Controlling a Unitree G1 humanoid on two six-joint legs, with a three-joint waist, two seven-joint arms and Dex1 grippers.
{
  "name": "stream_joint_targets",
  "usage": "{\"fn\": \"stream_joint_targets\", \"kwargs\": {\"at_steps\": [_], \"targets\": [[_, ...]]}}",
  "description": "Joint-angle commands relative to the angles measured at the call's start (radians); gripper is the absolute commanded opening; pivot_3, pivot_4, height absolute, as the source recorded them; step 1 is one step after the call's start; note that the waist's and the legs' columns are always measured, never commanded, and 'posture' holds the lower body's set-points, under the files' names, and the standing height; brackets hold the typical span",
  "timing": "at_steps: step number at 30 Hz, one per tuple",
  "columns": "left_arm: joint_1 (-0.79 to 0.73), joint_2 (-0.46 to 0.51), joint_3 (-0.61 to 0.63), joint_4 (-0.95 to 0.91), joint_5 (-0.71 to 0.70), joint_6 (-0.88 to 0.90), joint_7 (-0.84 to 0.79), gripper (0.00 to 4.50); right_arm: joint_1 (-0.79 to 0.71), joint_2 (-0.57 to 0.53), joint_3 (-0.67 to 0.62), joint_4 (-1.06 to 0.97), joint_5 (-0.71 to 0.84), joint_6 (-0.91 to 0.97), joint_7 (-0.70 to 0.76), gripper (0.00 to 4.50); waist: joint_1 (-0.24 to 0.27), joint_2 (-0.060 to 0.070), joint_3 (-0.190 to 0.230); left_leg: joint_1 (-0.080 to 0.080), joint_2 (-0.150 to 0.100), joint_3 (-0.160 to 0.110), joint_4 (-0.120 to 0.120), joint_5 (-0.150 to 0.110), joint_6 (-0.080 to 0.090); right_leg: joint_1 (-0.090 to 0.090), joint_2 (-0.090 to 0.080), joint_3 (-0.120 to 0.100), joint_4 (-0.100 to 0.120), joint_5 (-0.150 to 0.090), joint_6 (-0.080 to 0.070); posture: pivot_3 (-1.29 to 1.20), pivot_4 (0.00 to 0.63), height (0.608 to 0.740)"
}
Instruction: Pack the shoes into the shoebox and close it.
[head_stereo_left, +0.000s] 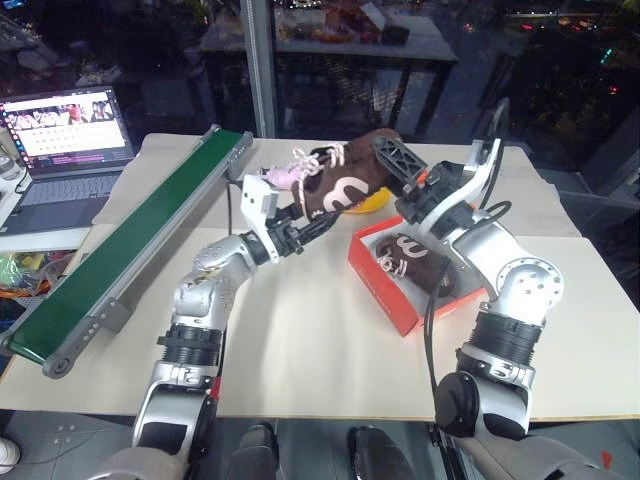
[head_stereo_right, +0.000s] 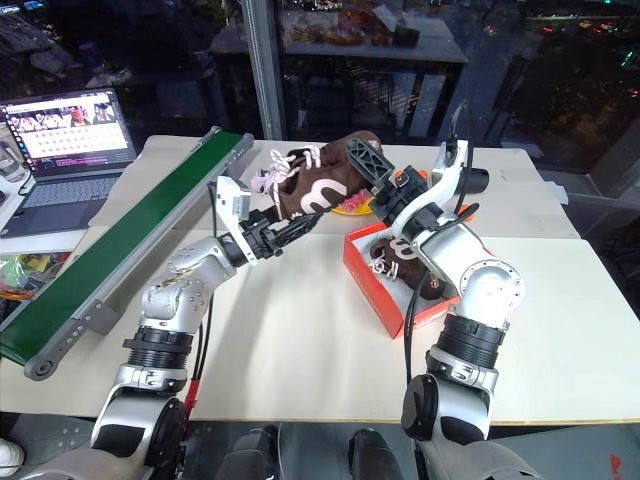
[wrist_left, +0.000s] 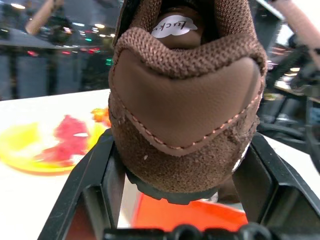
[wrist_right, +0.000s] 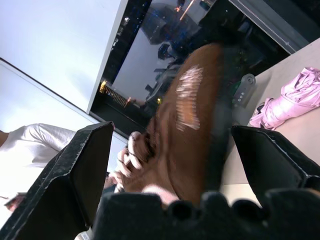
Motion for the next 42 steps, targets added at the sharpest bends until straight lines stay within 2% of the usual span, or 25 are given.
{"fn": "stream_joint_targets", "kwargs": {"at_steps": [1, 4, 10, 12, 13, 14, 15, 18, 21, 27, 33, 38, 42], "targets": [[-0.044, -0.017, -0.013, -0.038, -0.006, -0.013, -0.013, 2.57, 0.006, -0.015, 0.019, -0.048, 0.025, -0.033, -0.006, 4.50, 0.000, 0.000, 0.000, 0.000, 0.000, 0.000, 0.000, 0.000, 0.000, 0.000, 0.000, 0.000, 0.000, 0.000, 0.000, 0.00, 0.150, 0.736], [-0.056, -0.020, -0.012, -0.021, -0.001, -0.017, -0.008, 2.57, 0.015, -0.020, 0.027, -0.052, 0.027, -0.050, -0.004, 3.74, -0.004, 0.000, 0.000, 0.000, 0.000, 0.000, 0.000, 0.000, 0.000, 0.000, 0.000, 0.000, 0.000, 0.000, 0.000, 0.00, 0.150, 0.736], [-0.048, -0.017, 0.003, -0.026, 0.001, -0.004, 0.024, 2.57, 0.014, -0.040, 0.042, -0.056, 0.020, -0.079, -0.002, 1.70, -0.004, 0.000, 0.000, 0.000, 0.000, 0.000, 0.000, 0.000, 0.000, 0.000, 0.000, 0.000, 0.000, 0.000, 0.000, 0.00, 0.150, 0.736], [-0.042, -0.015, 0.016, -0.026, 0.001, 0.004, 0.042, 3.51, 0.006, -0.065, 0.050, -0.049, 0.003, -0.090, 0.007, 1.06, -0.003, 0.000, 0.000, 0.000, 0.000, 0.000, 0.000, 0.000, 0.000, 0.000, 0.000, 0.000, 0.000, 0.000, 0.000, 0.00, 0.150, 0.736], [-0.036, -0.012, 0.027, -0.027, -0.010, 0.013, 0.045, 3.73, -0.003, -0.090, 0.055, -0.038, -0.014, -0.097, 0.018, 0.78, -0.003, 0.000, 0.000, 0.000, 0.000, 0.000, 0.000, 0.000, 0.000, 0.000, 0.000, 0.000, 0.000, 0.000, 0.000, 0.00, 0.150, 0.736], [-0.022, -0.002, 0.041, -0.036, -0.025, 0.024, 0.043, 4.18, -0.017, -0.145, 0.073, -0.023, -0.059, -0.105, 0.049, 0.50, -0.003, 0.000, 0.000, 0.000, 0.000, 0.000, 0.000, 0.000, 0.000, 0.000, 0.000, 0.000, 0.000, 0.000, 0.000, 0.00, 0.150, 0.736], [-0.004, 0.013, 0.057, -0.049, -0.039, 0.037, 0.040, 4.50, -0.031, -0.218, 0.107, -0.008, -0.123, -0.117, 0.095, 0.45, -0.003, 0.001, 0.000, 0.000, 0.000, 0.000, 0.000, 0.000, 0.000, 0.000, 0.000, 0.000, 0.000, 0.000, 0.000, 0.00, 0.150, 0.736], [0.056, 0.072, 0.093, -0.068, -0.028, 0.052, 0.063, 4.50, -0.080, -0.444, 0.215, 0.066, -0.304, -0.167, 0.251, 0.44, -0.002, 0.003, 0.002, 0.000, -0.001, 0.000, 0.000, 0.000, 0.000, 0.000, -0.001, 0.001, -0.001, 0.000, 0.000, 0.00, 0.150, 0.736], [0.110, 0.121, 0.108, -0.088, -0.009, 0.058, 0.088, 4.50, -0.104, -0.600, 0.316, 0.142, -0.438, -0.213, 0.394, 0.44, -0.002, 0.003, 0.002, 0.000, -0.001, 0.000, -0.002, 0.000, 0.000, -0.002, -0.001, 0.001, -0.001, -0.001, -0.001, 0.00, 0.150, 0.736], [0.188, 0.143, 0.114, -0.175, -0.030, 0.096, 0.107, 4.50, -0.024, -0.782, 0.521, 0.206, -0.617, -0.245, 0.692, 0.43, -0.001, 0.003, 0.002, 0.000, -0.001, 0.001, -0.003, 0.000, 0.000, -0.002, -0.001, 0.001, -0.002, -0.002, -0.001, 0.00, 0.150, 0.736], [0.240, 0.130, 0.084, -0.242, -0.014, 0.113, 0.129, 4.50, 0.061, -0.830, 0.650, 0.249, -0.743, -0.302, 0.889, 0.43, 0.006, 0.003, 0.002, 0.000, -0.001, 0.001, 0.000, 0.000, 0.000, -0.002, -0.001, 0.002, -0.001, -0.002, -0.001, 0.00, 0.150, 0.736], [0.261, 0.134, 0.084, -0.268, -0.013, 0.118, 0.144, 4.50, 0.061, -0.812, 0.703, 0.307, -0.836, -0.363, 0.981, 0.43, 0.004, 0.003, 0.002, 0.000, -0.001, 0.001, 0.000, 0.000, 0.000, -0.002, -0.001, 0.002, -0.001, -0.002, -0.001, 0.00, 0.150, 0.736], [0.273, 0.137, 0.088, -0.281, -0.010, 0.120, 0.162, 4.50, 0.022, -0.773, 0.808, 0.401, -0.953, -0.459, 1.073, 0.43, 0.004, 0.003, 0.002, 0.000, -0.001, 0.001, 0.000, 0.000, 0.000, -0.002, -0.001, 0.002, -0.001, -0.002, 0.000, 0.00, 0.150, 0.736]]}}
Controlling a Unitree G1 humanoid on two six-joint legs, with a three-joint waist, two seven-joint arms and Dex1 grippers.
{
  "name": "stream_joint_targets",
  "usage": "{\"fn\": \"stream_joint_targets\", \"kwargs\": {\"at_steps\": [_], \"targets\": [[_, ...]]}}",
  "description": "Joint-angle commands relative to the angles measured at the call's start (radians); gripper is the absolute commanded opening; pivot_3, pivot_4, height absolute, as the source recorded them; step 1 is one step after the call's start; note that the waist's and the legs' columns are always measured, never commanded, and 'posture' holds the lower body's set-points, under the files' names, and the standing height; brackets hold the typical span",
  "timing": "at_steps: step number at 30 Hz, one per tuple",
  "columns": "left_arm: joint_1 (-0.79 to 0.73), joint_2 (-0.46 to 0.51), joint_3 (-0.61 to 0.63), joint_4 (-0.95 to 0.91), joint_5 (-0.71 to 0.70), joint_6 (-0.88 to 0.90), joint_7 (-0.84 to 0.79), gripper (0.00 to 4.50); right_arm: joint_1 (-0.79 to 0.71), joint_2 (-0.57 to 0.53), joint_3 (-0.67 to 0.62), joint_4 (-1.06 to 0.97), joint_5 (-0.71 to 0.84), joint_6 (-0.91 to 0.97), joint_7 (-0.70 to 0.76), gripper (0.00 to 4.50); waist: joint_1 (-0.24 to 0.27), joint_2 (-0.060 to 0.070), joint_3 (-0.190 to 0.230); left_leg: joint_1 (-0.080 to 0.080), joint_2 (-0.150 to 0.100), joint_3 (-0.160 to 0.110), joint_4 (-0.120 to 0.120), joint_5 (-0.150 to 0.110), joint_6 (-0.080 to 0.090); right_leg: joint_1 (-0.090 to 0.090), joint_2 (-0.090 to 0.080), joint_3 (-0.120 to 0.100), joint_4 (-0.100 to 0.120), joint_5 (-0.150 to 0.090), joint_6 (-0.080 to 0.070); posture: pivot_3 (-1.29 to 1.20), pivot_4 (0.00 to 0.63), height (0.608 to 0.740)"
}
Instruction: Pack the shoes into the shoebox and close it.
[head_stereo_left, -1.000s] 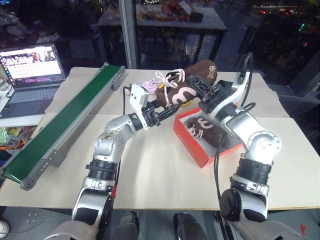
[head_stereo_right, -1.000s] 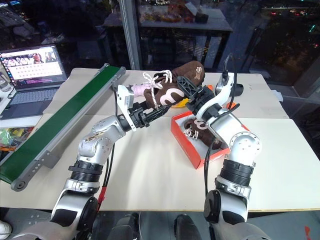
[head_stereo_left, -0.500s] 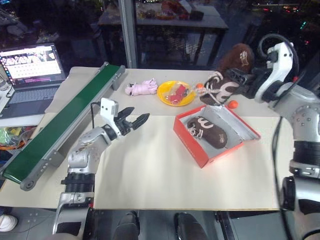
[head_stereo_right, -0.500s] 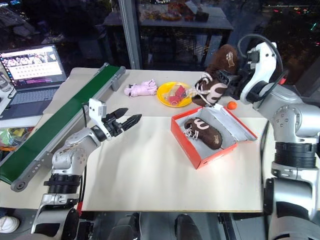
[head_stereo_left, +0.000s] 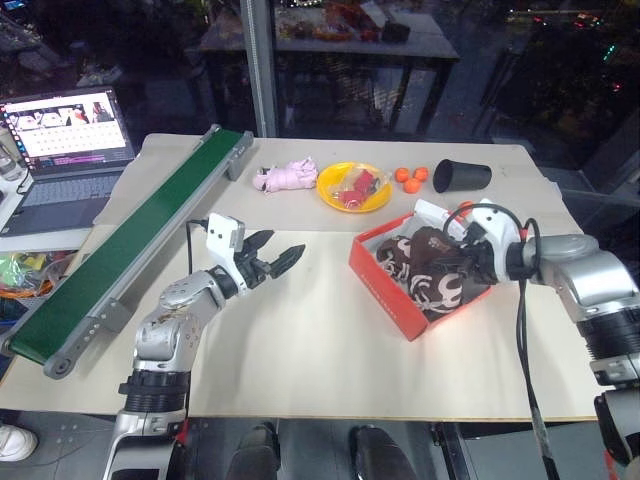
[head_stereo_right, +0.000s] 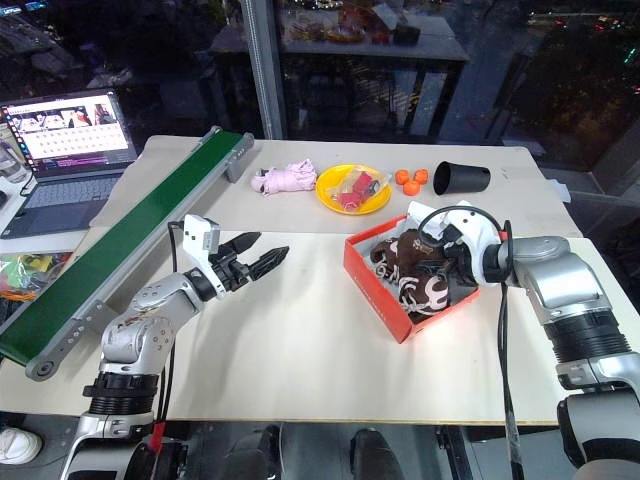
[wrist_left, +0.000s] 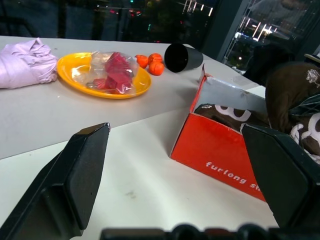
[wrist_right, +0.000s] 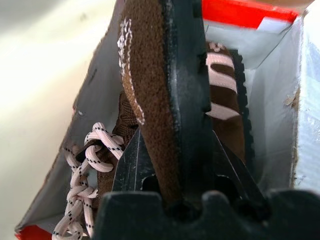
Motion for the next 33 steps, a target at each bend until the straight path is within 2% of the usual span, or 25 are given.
{"fn": "stream_joint_targets", "kwargs": {"at_steps": [1, 4, 7, 10, 13, 16, 18, 22, 27, 31, 33], "targets": [[0.010, 0.008, 0.009, -0.055, 0.001, -0.008, 0.014, 4.50, -0.061, 0.039, 0.096, 0.087, -0.117, -0.106, 0.096, 0.43, -0.001, 0.000, 0.000, 0.000, 0.000, 0.000, 0.000, 0.000, 0.000, 0.000, 0.000, 0.000, 0.000, 0.000, 0.000, 0.00, 0.150, 0.736], [0.021, 0.004, 0.006, -0.063, 0.002, -0.011, 0.021, 4.50, -0.112, 0.104, 0.186, 0.195, -0.214, -0.194, 0.164, 0.43, -0.003, 0.000, 0.000, 0.001, 0.000, 0.000, 0.000, 0.000, 0.000, 0.000, 0.000, 0.000, 0.000, 0.000, 0.000, 0.00, 0.150, 0.736], [0.035, 0.001, -0.004, -0.079, 0.009, -0.015, 0.033, 4.50, -0.167, 0.207, 0.266, 0.358, -0.342, -0.321, 0.134, 0.43, -0.009, -0.004, -0.002, 0.004, 0.000, 0.000, 0.000, 0.000, 0.000, 0.004, 0.000, 0.000, 0.000, 0.000, 0.000, 0.00, 0.150, 0.736], [0.048, -0.002, -0.014, -0.096, 0.012, -0.015, 0.042, 4.50, -0.205, 0.299, 0.291, 0.502, -0.424, -0.387, 0.097, 0.43, -0.013, -0.018, -0.011, 0.016, 0.000, 0.000, -0.002, -0.001, -0.001, 0.015, 0.000, -0.001, -0.002, -0.004, 0.005, 0.00, 0.150, 0.736], [0.069, 0.003, -0.016, -0.119, 0.015, -0.014, 0.052, 4.50, -0.214, 0.386, 0.320, 0.623, -0.498, -0.443, 0.086, 0.43, -0.022, -0.034, -0.022, 0.022, 0.001, 0.000, -0.002, -0.005, -0.009, 0.019, 0.001, -0.001, -0.003, -0.008, -0.004, 0.00, 0.150, 0.736], [0.080, 0.005, -0.017, -0.129, 0.017, -0.014, 0.058, 4.50, -0.217, 0.439, 0.314, 0.714, -0.542, -0.475, 0.082, 0.43, -0.033, -0.038, -0.028, 0.039, 0.003, 0.000, -0.005, -0.007, -0.011, 0.032, 0.000, -0.002, -0.007, -0.009, -0.006, 0.00, 0.150, 0.736], [0.080, 0.003, -0.019, -0.129, 0.018, -0.014, 0.061, 4.50, -0.222, 0.464, 0.297, 0.764, -0.556, -0.476, 0.086, 1.42, -0.034, -0.044, -0.034, 0.043, 0.004, 0.000, -0.008, -0.008, -0.012, 0.035, 0.000, -0.003, -0.010, -0.008, -0.009, 0.00, 0.150, 0.736], [0.078, -0.002, -0.032, -0.129, 0.022, -0.016, 0.063, 4.50, -0.234, 0.494, 0.270, 0.830, -0.572, -0.488, 0.091, 2.66, -0.030, -0.034, -0.036, 0.043, 0.004, 0.002, -0.008, -0.008, -0.013, 0.036, -0.002, -0.004, -0.011, -0.009, -0.009, 0.00, 0.150, 0.736], [0.073, -0.004, -0.045, -0.123, 0.028, -0.021, 0.054, 4.50, -0.270, 0.497, 0.170, 0.804, -0.519, -0.441, 0.114, 4.44, -0.032, -0.031, -0.036, 0.037, 0.005, 0.002, -0.014, -0.008, -0.012, 0.031, 0.001, -0.004, -0.006, -0.011, -0.014, 0.00, 0.150, 0.736], [0.070, -0.001, -0.053, -0.117, 0.025, -0.020, 0.043, 4.50, -0.278, 0.457, 0.097, 0.668, -0.477, -0.370, 0.135, 4.48, -0.033, -0.023, -0.030, 0.037, 0.005, 0.001, -0.014, -0.008, -0.012, 0.028, 0.003, -0.003, 0.002, -0.012, -0.011, 0.00, 0.150, 0.736], [0.064, 0.006, -0.063, -0.111, 0.026, -0.018, 0.023, 4.50, -0.266, 0.431, 0.049, 0.521, -0.429, -0.263, 0.172, 4.48, -0.032, -0.016, -0.025, 0.033, 0.005, 0.001, -0.013, -0.008, -0.012, 0.024, 0.003, -0.002, 0.004, -0.013, -0.010, 0.00, 0.150, 0.736]]}}
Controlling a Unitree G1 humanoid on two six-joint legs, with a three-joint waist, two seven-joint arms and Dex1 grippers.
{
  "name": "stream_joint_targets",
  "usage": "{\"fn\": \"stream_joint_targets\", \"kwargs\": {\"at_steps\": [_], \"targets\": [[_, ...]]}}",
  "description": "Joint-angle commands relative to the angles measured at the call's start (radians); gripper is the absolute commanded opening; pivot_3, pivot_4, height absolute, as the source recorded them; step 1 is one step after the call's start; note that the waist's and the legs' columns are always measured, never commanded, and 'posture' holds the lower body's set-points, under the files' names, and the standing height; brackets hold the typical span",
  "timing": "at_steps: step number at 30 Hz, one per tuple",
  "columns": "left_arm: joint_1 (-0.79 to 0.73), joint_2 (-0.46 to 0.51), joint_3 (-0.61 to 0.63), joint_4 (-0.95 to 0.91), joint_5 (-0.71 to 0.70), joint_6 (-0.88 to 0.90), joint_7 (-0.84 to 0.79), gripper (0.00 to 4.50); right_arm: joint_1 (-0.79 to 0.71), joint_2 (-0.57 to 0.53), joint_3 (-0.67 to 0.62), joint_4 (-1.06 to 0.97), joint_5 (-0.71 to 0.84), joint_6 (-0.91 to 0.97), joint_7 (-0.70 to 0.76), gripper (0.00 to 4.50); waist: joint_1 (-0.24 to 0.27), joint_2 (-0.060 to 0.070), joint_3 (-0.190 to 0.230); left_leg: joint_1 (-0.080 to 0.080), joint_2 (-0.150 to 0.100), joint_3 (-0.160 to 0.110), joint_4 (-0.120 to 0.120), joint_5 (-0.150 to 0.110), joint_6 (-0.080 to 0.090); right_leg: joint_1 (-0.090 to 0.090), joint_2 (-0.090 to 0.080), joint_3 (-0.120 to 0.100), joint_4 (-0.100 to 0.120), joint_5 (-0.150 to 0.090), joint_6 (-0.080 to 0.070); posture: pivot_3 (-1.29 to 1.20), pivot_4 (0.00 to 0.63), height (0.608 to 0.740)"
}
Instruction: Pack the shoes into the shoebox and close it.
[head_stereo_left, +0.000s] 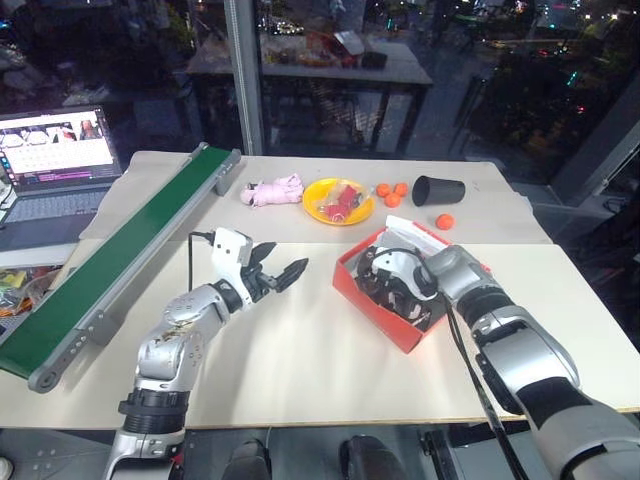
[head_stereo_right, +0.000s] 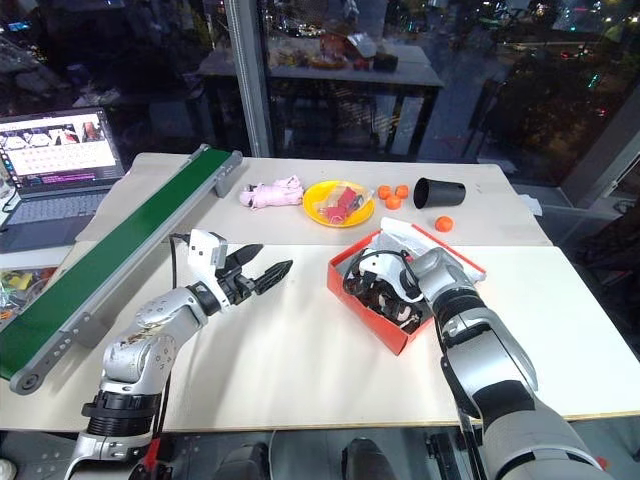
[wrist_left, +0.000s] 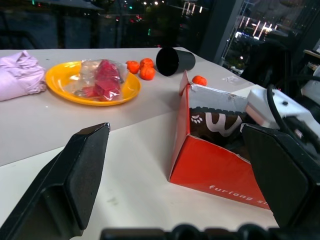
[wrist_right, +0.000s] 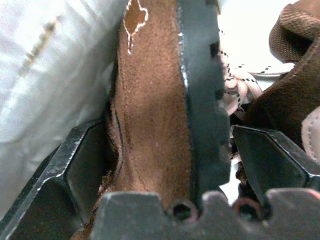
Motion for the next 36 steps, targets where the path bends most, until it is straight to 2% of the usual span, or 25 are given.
{"fn": "stream_joint_targets", "kwargs": {"at_steps": [1, 3, 7, 10, 13, 17, 21, 24, 27, 30, 31, 36], "targets": [[-0.027, 0.016, -0.019, -0.008, 0.005, -0.015, -0.042, 4.50, 0.011, -0.050, -0.106, -0.286, 0.113, 0.209, 0.066, 4.48, 0.001, 0.006, 0.005, -0.003, 0.000, 0.000, 0.001, 0.001, 0.001, -0.002, 0.000, 0.000, 0.001, 0.000, 0.000, 0.00, 0.150, 0.736], [-0.039, 0.036, -0.035, 0.003, 0.011, -0.010, -0.074, 4.50, 0.038, -0.096, -0.154, -0.514, 0.191, 0.401, 0.124, 4.48, 0.002, 0.014, 0.012, -0.013, -0.002, -0.001, 0.005, 0.004, 0.006, -0.013, 0.000, 0.002, 0.004, 0.002, 0.002, 0.00, 0.150, 0.736], [-0.081, 0.098, -0.091, 0.044, 0.030, -0.007, -0.183, 4.50, 0.154, -0.288, -0.183, -0.986, 0.326, 0.668, 0.243, 4.48, 0.023, 0.018, 0.015, -0.016, -0.003, -0.002, 0.005, 0.004, 0.007, -0.015, 0.000, 0.003, 0.004, 0.002, 0.003, 0.00, 0.150, 0.736], [-0.130, 0.121, -0.133, 0.088, 0.042, -0.012, -0.256, 4.50, 0.239, -0.397, -0.250, -1.166, 0.356, 0.786, 0.182, 4.48, 0.044, 0.017, 0.015, -0.015, -0.004, -0.002, 0.005, 0.003, 0.005, -0.014, -0.002, 0.001, 0.001, -0.004, 0.009, 0.00, 0.150, 0.736], [-0.191, 0.123, -0.176, 0.123, 0.045, -0.012, -0.334, 4.50, 0.415, -0.511, -0.378, -1.262, 0.308, 0.820, 0.053, 4.48, 0.068, 0.017, 0.015, -0.018, -0.005, -0.001, 0.006, 0.000, -0.001, -0.014, -0.004, 0.002, -0.002, -0.008, 0.004, 0.00, 0.150, 0.736], [-0.249, 0.125, -0.208, 0.156, 0.044, -0.011, -0.424, 4.50, 0.639, -0.527, -0.582, -1.356, 0.299, 0.878, -0.100, 4.48, 0.077, 0.016, 0.016, -0.021, -0.008, -0.001, 0.009, 0.000, 0.001, -0.014, -0.006, 0.004, -0.004, -0.007, 0.006, 0.00, 0.150, 0.736], [-0.318, 0.112, -0.246, 0.214, 0.063, -0.031, -0.501, 4.50, 0.861, -0.464, -0.774, -1.485, 0.300, 0.933, -0.208, 3.45, 0.076, 0.016, 0.016, -0.020, -0.008, -0.003, 0.009, 0.003, 0.005, -0.013, -0.005, 0.003, -0.003, -0.006, 0.008, 0.00, 0.150, 0.736], [-0.352, 0.102, -0.255, 0.249, 0.073, -0.042, -0.529, 4.50, 0.930, -0.432, -0.834, -1.536, 0.306, 0.938, -0.270, 2.35, 0.065, 0.017, 0.016, -0.019, -0.009, -0.004, 0.010, 0.003, 0.006, -0.013, -0.005, 0.004, -0.002, -0.006, 0.009, 0.00, 0.150, 0.736], [-0.371, 0.095, -0.257, 0.268, 0.084, -0.051, -0.543, 4.50, 0.984, -0.395, -0.827, -1.504, 0.274, 0.861, -0.363, 1.33, 0.053, 0.016, 0.016, -0.019, -0.009, -0.004, 0.013, 0.003, 0.005, -0.011, -0.005, 0.004, -0.002, -0.005, 0.010, 0.00, 0.150, 0.736], [-0.373, 0.092, -0.253, 0.268, 0.090, -0.050, -0.549, 4.50, 0.998, -0.359, -0.756, -1.463, 0.251, 0.759, -0.440, 0.40, 0.048, 0.016, 0.016, -0.018, -0.009, -0.004, 0.013, 0.003, 0.005, -0.010, -0.005, 0.005, -0.003, -0.004, 0.009, 0.00, 0.150, 0.736], [-0.372, 0.094, -0.250, 0.263, 0.093, -0.049, -0.548, 4.50, 0.979, -0.313, -0.736, -1.441, 0.251, 0.728, -0.478, 0.08, 0.047, 0.016, 0.016, -0.018, -0.009, -0.004, 0.013, 0.003, 0.005, -0.010, -0.005, 0.005, -0.002, -0.004, 0.009, 0.00, 0.150, 0.736], [-0.345, 0.117, -0.223, 0.216, 0.091, -0.021, -0.519, 4.50, 0.923, -0.205, -0.582, -1.274, 0.179, 0.529, -0.631, 0.08, 0.041, 0.016, 0.016, -0.019, -0.009, -0.005, 0.012, 0.004, 0.006, -0.011, -0.004, 0.005, -0.002, -0.004, 0.009, 0.00, 0.150, 0.736]]}}
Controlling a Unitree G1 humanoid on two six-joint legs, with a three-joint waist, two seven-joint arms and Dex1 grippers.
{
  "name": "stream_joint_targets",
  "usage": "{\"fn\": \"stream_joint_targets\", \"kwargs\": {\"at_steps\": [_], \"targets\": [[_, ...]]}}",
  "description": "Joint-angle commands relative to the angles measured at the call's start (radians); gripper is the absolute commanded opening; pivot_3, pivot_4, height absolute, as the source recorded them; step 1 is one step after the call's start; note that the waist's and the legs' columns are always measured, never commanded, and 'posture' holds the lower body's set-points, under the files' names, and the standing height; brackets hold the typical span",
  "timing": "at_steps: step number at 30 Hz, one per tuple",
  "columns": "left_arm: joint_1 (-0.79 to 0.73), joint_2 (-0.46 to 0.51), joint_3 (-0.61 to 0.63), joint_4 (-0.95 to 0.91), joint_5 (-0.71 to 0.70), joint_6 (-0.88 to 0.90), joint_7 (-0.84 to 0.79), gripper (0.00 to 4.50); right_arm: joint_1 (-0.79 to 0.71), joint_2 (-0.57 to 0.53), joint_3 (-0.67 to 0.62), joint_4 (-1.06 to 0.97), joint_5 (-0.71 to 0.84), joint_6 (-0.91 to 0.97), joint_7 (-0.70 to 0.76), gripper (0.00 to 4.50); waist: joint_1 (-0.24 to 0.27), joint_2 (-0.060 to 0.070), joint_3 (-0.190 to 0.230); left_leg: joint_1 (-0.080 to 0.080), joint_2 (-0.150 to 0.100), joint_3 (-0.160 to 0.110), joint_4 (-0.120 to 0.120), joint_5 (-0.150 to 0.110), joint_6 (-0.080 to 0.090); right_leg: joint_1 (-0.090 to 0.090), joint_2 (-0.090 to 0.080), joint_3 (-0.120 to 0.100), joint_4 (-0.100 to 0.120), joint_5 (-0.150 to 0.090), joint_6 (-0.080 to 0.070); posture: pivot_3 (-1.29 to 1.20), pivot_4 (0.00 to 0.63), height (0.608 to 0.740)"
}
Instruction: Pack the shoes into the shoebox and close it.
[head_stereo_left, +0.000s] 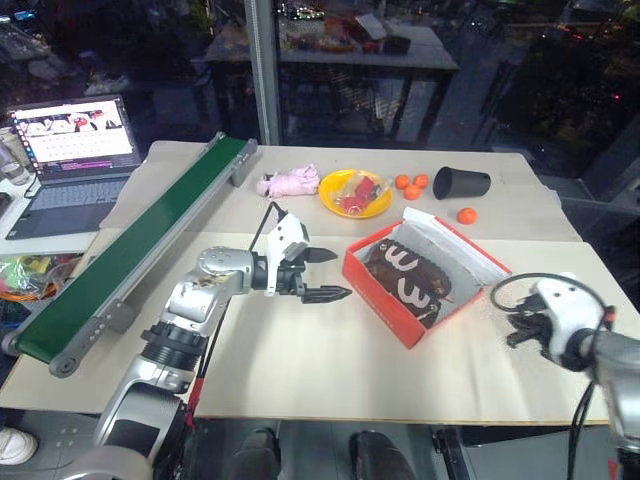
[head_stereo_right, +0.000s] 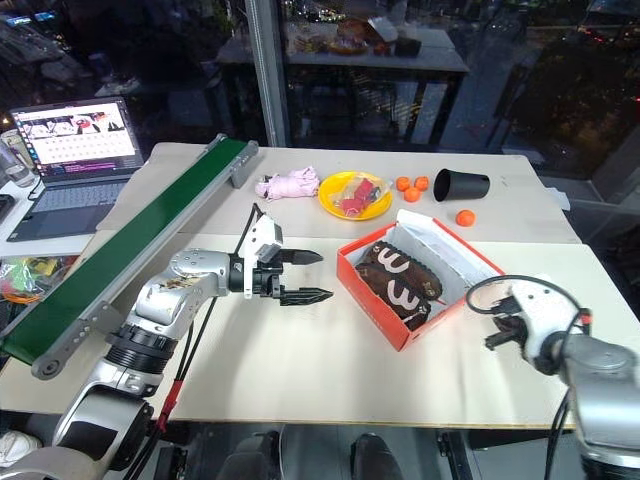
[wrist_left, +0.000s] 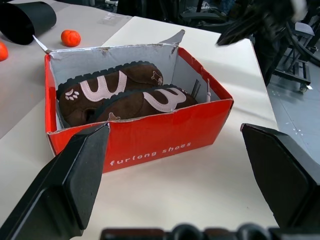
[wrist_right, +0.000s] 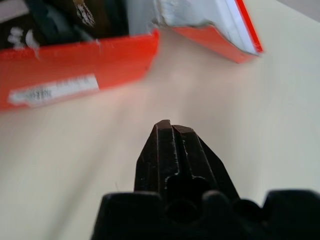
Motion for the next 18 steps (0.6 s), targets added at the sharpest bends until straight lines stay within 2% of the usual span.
{"fn": "stream_joint_targets", "kwargs": {"at_steps": [1, 5, 10, 18], "targets": [[0.003, 0.026, 0.036, -0.069, -0.005, 0.019, 0.018, 4.50, -0.046, 0.023, 0.081, 0.114, -0.077, -0.186, -0.114, 0.08, 0.000, 0.000, 0.000, 0.000, 0.000, 0.000, 0.000, 0.000, 0.000, 0.000, 0.000, 0.000, 0.000, 0.000, 0.000, 0.00, 0.150, 0.736], [0.033, 0.047, 0.054, -0.116, -0.014, 0.048, 0.043, 4.50, -0.086, 0.031, 0.150, 0.254, -0.138, -0.352, -0.207, 0.08, 0.000, 0.000, 0.000, 0.000, -0.001, 0.000, 0.000, 0.000, 0.000, 0.000, 0.000, 0.000, 0.000, 0.000, 0.000, 0.00, 0.150, 0.736], [0.060, 0.055, 0.072, -0.163, -0.022, 0.076, 0.070, 4.50, -0.143, 0.018, 0.185, 0.358, -0.173, -0.452, -0.243, 0.08, 0.004, 0.000, 0.000, 0.000, -0.001, 0.000, 0.000, 0.000, 0.001, 0.000, 0.000, 0.000, 0.000, 0.000, 0.001, 0.00, 0.150, 0.736], [0.077, 0.047, 0.070, -0.199, -0.023, 0.094, 0.093, 4.50, -0.224, 0.085, 0.195, 0.469, -0.111, -0.576, -0.222, 0.08, -0.008, 0.000, 0.000, 0.000, -0.001, 0.000, 0.000, 0.001, 0.001, 0.001, 0.000, 0.000, 0.000, 0.000, 0.001, 0.00, 0.150, 0.736]]}}
